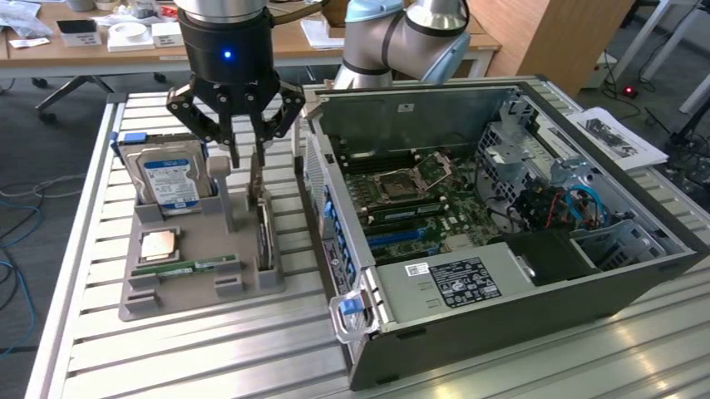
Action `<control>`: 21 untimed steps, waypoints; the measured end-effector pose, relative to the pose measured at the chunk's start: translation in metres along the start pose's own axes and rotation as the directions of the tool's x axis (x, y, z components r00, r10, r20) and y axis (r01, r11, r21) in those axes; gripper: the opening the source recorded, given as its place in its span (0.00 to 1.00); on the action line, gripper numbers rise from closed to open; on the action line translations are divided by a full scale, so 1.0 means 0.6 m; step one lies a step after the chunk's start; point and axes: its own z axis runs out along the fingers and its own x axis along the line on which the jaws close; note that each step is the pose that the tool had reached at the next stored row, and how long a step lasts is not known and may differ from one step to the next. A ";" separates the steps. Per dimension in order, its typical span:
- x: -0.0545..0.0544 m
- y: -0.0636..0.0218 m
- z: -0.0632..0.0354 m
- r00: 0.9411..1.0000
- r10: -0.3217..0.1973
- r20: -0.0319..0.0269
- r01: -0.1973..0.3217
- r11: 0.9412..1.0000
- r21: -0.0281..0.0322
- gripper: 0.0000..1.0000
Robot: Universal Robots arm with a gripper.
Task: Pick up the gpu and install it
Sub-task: 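Pick up the gpu and move the gpu toward the slot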
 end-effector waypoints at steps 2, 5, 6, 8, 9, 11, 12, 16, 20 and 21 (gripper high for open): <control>0.000 0.000 0.000 1.000 0.000 0.000 0.000 1.000 0.000 0.36; 0.000 0.000 0.002 1.000 0.000 0.000 0.000 1.000 -0.001 0.36; 0.000 0.000 0.003 1.000 0.000 0.000 0.000 1.000 -0.001 0.36; 0.000 0.000 0.006 1.000 0.000 0.000 0.000 1.000 -0.001 0.36; 0.000 0.000 0.008 1.000 0.000 0.000 0.000 1.000 -0.002 0.36; 0.000 -0.001 0.011 1.000 0.000 0.000 0.000 1.000 -0.002 0.36; 0.000 -0.001 0.013 1.000 0.000 0.000 0.000 1.000 -0.002 0.36; 0.000 -0.001 0.015 1.000 0.000 0.000 0.000 1.000 -0.002 0.36; 0.000 -0.001 0.017 1.000 0.000 0.000 0.000 1.000 -0.002 0.36; 0.000 -0.001 0.018 1.000 0.000 0.000 0.000 1.000 -0.002 0.36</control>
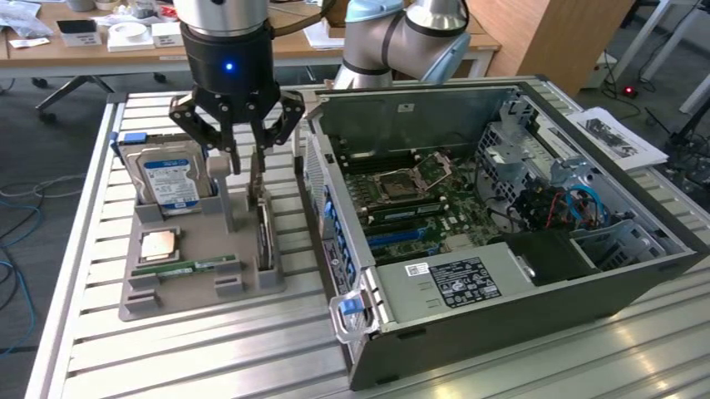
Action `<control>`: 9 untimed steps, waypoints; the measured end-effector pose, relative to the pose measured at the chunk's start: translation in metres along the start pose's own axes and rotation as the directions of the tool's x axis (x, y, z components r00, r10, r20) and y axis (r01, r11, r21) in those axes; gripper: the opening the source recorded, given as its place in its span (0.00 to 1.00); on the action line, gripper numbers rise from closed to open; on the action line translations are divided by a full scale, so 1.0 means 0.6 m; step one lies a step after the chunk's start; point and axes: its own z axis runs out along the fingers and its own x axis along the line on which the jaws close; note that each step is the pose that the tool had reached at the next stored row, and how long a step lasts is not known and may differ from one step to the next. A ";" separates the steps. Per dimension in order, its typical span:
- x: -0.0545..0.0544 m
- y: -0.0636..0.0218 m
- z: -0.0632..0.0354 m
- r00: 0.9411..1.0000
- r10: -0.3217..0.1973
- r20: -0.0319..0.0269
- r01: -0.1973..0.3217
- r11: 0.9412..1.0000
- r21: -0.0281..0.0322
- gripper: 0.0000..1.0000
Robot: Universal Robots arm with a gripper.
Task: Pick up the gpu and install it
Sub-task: 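Pick up the gpu and move the gpu toward the slot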
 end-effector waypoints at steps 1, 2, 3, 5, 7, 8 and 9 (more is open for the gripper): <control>0.000 0.000 0.000 1.000 0.000 0.000 0.000 1.000 0.000 0.36; 0.000 0.000 0.001 1.000 0.000 0.000 0.000 1.000 0.000 0.36; 0.000 0.000 0.002 1.000 0.000 0.000 0.000 1.000 -0.001 0.36; 0.000 0.000 0.002 1.000 0.000 0.000 0.000 1.000 -0.001 0.36; 0.000 0.000 0.004 1.000 0.000 0.000 0.000 1.000 -0.002 0.36; 0.000 0.000 0.004 1.000 0.000 0.000 0.000 1.000 -0.002 0.36; 0.000 0.000 0.005 1.000 0.000 0.000 0.000 1.000 -0.001 0.36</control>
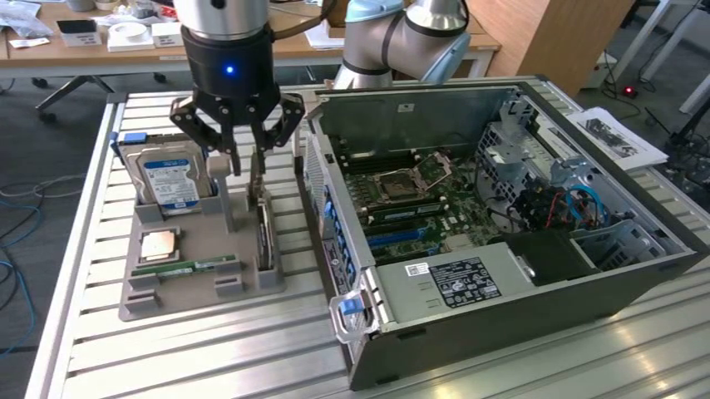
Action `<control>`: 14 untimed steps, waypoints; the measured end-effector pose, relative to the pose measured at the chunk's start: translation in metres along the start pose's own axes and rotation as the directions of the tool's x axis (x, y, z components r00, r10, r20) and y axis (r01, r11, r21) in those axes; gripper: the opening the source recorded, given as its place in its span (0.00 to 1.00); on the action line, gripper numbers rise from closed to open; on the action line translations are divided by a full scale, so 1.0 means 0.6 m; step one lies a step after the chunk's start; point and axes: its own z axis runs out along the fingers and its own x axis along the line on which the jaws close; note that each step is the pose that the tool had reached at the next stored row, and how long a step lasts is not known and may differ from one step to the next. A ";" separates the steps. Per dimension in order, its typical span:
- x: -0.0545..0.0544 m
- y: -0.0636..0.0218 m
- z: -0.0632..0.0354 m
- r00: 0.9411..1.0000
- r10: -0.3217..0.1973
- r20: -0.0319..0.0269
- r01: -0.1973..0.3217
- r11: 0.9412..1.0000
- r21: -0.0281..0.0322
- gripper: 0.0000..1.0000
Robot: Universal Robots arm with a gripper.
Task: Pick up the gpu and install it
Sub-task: 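Pick up the gpu and move the gpu toward the slot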
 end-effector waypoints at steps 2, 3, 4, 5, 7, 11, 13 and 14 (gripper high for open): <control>0.000 0.000 0.002 1.000 0.000 0.000 0.000 1.000 0.000 0.36; 0.000 0.000 0.003 1.000 0.000 0.000 0.000 1.000 0.000 0.36; 0.000 0.000 0.004 1.000 0.000 0.000 0.000 1.000 0.000 0.36; 0.000 0.000 0.006 1.000 0.000 0.000 0.000 1.000 0.000 0.36; 0.000 0.000 0.010 1.000 0.000 0.000 0.000 1.000 0.000 0.36; 0.000 -0.001 0.018 1.000 0.000 0.000 0.000 1.000 0.000 0.36; 0.000 -0.001 0.022 1.000 0.000 0.000 0.000 1.000 0.000 0.36; 0.001 -0.001 0.024 1.000 0.000 0.000 0.000 1.000 0.000 0.36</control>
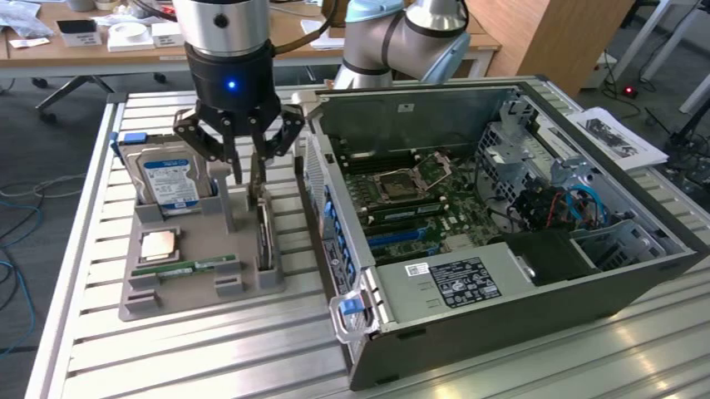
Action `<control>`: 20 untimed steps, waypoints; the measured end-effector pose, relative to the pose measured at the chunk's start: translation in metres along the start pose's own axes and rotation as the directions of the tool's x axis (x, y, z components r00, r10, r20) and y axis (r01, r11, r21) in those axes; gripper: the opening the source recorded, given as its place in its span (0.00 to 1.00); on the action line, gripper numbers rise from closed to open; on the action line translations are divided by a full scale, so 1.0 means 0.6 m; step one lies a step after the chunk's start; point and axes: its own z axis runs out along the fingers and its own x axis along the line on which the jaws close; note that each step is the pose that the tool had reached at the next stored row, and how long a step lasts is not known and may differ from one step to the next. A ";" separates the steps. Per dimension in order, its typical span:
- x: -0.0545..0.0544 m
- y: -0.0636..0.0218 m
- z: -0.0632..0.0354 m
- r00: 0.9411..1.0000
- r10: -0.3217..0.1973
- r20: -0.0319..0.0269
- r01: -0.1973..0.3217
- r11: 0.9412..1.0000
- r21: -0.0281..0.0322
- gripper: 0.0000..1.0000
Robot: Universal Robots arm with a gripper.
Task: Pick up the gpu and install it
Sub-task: 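Pick up the gpu and move the gpu toward the slot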
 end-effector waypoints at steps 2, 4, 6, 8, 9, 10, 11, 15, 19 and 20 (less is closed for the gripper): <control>0.000 0.000 0.002 1.000 0.000 0.000 0.000 1.000 0.000 0.36; 0.000 0.000 0.002 1.000 0.000 0.000 0.000 1.000 0.000 0.36; 0.000 0.000 0.002 1.000 0.000 0.000 0.000 1.000 0.000 0.36; 0.000 0.000 0.002 1.000 0.000 0.000 0.000 1.000 0.000 0.37; 0.000 0.000 0.002 1.000 0.000 0.000 0.000 1.000 0.000 0.42; 0.000 0.000 0.002 1.000 0.000 0.000 0.000 1.000 0.000 0.42; 0.000 0.000 0.002 1.000 0.000 0.000 0.000 1.000 0.000 0.49; 0.000 0.000 0.006 1.000 0.000 0.000 0.000 1.000 -0.002 0.49; 0.000 -0.001 0.017 1.000 0.000 0.000 0.000 1.000 -0.002 0.49; 0.000 -0.001 0.020 1.000 0.000 0.000 0.000 1.000 -0.002 0.49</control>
